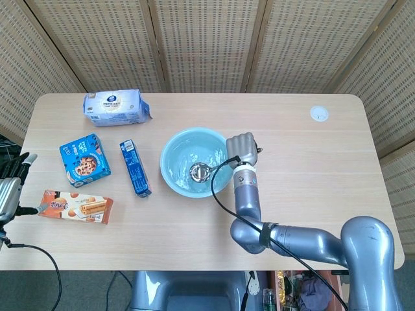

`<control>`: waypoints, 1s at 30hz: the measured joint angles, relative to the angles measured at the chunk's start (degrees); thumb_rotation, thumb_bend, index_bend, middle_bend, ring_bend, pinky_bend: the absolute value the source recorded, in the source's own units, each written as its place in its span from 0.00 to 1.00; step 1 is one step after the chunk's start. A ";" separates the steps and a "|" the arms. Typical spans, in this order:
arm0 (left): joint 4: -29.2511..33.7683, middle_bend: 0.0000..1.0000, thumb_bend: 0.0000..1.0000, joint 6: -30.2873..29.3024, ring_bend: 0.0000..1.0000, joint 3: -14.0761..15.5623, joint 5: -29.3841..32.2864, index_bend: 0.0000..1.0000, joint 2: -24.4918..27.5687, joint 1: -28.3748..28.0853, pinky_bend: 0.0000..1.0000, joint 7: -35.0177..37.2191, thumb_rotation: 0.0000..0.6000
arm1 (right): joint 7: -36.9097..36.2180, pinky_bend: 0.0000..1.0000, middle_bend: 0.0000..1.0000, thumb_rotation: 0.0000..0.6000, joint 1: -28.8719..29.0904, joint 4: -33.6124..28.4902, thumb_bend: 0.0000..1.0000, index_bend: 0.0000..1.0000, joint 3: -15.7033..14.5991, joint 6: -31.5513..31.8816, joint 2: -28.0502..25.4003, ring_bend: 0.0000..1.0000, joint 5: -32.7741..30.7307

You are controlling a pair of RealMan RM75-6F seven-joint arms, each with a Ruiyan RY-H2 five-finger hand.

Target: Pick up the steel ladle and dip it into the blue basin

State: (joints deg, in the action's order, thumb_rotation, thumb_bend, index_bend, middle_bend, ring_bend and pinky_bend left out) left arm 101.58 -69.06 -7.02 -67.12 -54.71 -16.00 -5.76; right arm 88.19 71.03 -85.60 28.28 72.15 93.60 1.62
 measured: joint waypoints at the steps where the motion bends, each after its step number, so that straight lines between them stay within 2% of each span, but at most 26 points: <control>1: 0.00 0.00 0.00 0.04 0.00 -0.02 0.09 0.00 -0.01 -0.04 0.00 -0.05 1.00 | -0.17 1.00 0.93 1.00 0.15 -0.30 0.85 0.75 0.25 0.13 -0.37 0.89 -0.55; 17: -0.17 0.00 0.00 0.92 0.00 -0.09 1.47 0.00 -0.24 -0.59 0.00 -0.91 1.00 | -0.14 1.00 0.93 1.00 3.41 -2.24 0.85 0.75 4.39 2.88 -4.20 0.89 -10.23; 23: -0.36 0.00 0.00 1.06 0.00 -0.17 1.94 0.00 -0.29 -0.69 0.00 -0.96 1.00 | 2.01 1.00 0.93 1.00 5.50 -2.60 0.85 0.75 5.89 4.68 -5.51 0.89 -14.01; 30: -0.59 0.00 0.00 1.37 0.00 -0.19 2.28 0.00 -0.34 -0.85 0.00 -0.97 1.00 | 5.04 1.00 0.93 1.00 8.52 -1.93 0.86 0.75 9.02 7.01 -6.53 0.89 -20.70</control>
State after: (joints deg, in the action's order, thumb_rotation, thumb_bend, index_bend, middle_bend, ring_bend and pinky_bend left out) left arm 100.99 -67.70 -7.20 -64.84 -55.05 -16.85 -6.73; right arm 93.22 79.55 -87.54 37.30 79.16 87.08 -19.08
